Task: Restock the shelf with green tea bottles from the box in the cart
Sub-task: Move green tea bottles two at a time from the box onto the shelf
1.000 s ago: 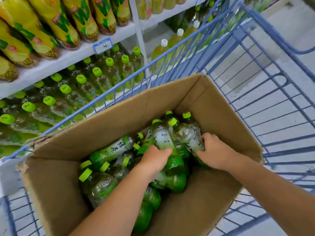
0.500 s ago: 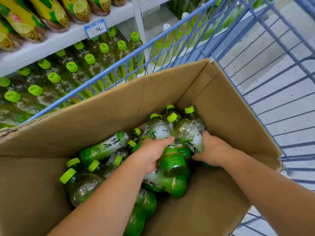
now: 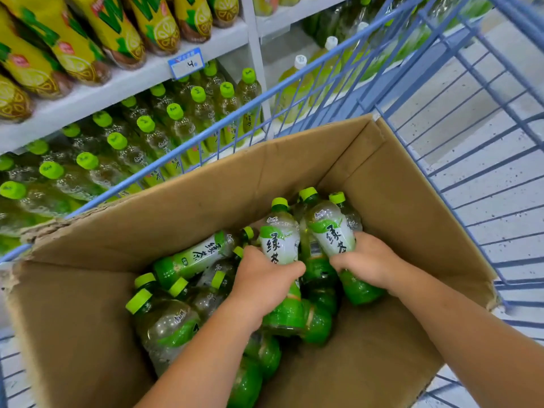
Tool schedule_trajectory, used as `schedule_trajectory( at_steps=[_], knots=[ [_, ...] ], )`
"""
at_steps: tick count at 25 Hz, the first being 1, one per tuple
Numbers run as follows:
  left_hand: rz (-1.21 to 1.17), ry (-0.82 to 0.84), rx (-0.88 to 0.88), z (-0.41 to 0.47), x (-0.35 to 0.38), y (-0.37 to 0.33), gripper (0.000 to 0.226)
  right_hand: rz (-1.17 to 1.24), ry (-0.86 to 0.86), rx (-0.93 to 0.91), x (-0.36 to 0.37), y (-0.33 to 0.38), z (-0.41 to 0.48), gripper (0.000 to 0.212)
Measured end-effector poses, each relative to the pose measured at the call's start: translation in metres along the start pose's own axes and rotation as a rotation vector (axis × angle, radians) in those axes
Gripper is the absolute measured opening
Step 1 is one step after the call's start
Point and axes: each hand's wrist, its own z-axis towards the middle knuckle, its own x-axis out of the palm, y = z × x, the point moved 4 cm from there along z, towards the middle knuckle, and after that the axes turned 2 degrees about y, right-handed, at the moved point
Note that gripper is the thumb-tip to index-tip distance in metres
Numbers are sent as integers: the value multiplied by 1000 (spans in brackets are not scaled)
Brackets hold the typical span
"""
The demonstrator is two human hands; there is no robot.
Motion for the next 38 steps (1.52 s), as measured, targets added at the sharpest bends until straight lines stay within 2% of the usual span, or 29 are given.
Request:
schedule_trajectory(
  at_steps=[3, 6, 11, 15, 20, 23, 27, 30, 33, 38],
  knots=[
    [49, -21, 82, -8, -17, 2, 47, 157, 73, 13, 2, 8, -12, 39],
    [-22, -35, 128, -14, -31, 1, 38, 238, 106, 5, 4, 18, -27, 30],
    [-170, -70, 176, -35, -40, -4, 35, 292, -52, -76, 13, 38, -71, 24],
    [-125, -103, 257, -71, -62, -11, 33, 396, -160, -135, 27, 56, -123, 31],
    [-119, -137, 347, -138, -114, -14, 36, 446, -220, -171, 46, 89, -197, 24],
    [-161, -181, 396, -188, -158, -10, 39, 399, -228, -215, 61, 121, -246, 20],
    [-215, -205, 452, -256, -233, 13, 18, 382, -187, -287, 94, 173, -316, 21],
    [-241, -254, 442, -284, -295, 37, 30, 325, -171, -345, 125, 218, -353, 24],
    [-279, -334, 463, -303, -367, 61, 33, 283, -166, -415, 164, 273, -380, 25],
    [-347, -383, 479, -333, -479, 112, 23, 187, -123, -472, 236, 356, -414, 18]
  ],
)
